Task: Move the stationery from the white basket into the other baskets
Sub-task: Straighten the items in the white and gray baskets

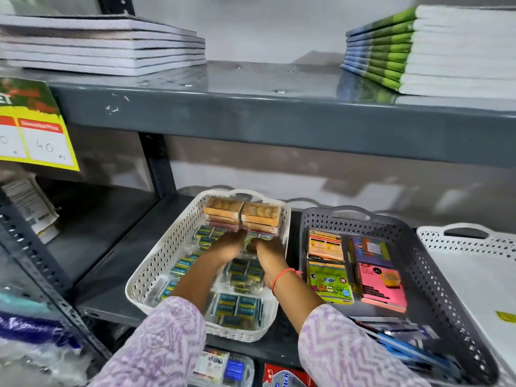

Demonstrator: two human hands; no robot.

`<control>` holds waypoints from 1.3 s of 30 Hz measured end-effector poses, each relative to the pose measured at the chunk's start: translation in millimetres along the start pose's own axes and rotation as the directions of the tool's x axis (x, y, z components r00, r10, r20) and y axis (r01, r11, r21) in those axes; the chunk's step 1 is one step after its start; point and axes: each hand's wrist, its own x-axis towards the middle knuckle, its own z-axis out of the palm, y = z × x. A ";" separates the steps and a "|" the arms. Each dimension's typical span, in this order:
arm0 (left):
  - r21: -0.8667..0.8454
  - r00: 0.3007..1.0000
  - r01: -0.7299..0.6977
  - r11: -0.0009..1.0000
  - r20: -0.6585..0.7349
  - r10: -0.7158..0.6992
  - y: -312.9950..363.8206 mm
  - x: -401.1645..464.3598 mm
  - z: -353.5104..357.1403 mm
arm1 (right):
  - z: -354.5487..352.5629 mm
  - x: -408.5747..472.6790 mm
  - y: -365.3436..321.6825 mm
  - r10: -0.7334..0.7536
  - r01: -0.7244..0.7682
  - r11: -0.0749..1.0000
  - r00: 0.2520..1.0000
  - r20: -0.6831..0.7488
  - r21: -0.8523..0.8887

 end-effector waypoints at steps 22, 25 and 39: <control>0.093 0.999 0.030 0.995 -0.015 -0.028 -12.5 39.1 1.7 | 7.8 3.6 5.9 0.036 -0.037 0.988 0.999 -0.010 -0.148; 0.169 1.000 0.024 0.985 -0.005 -0.024 -12.8 35.0 0.8 | 4.7 6.4 8.5 0.099 -0.095 0.992 0.994 0.047 -0.086; -0.404 0.957 -0.283 0.870 -0.052 0.286 62.7 -31.1 72.9 | -114.9 -11.3 -20.3 -0.119 0.152 0.982 0.958 -0.259 0.111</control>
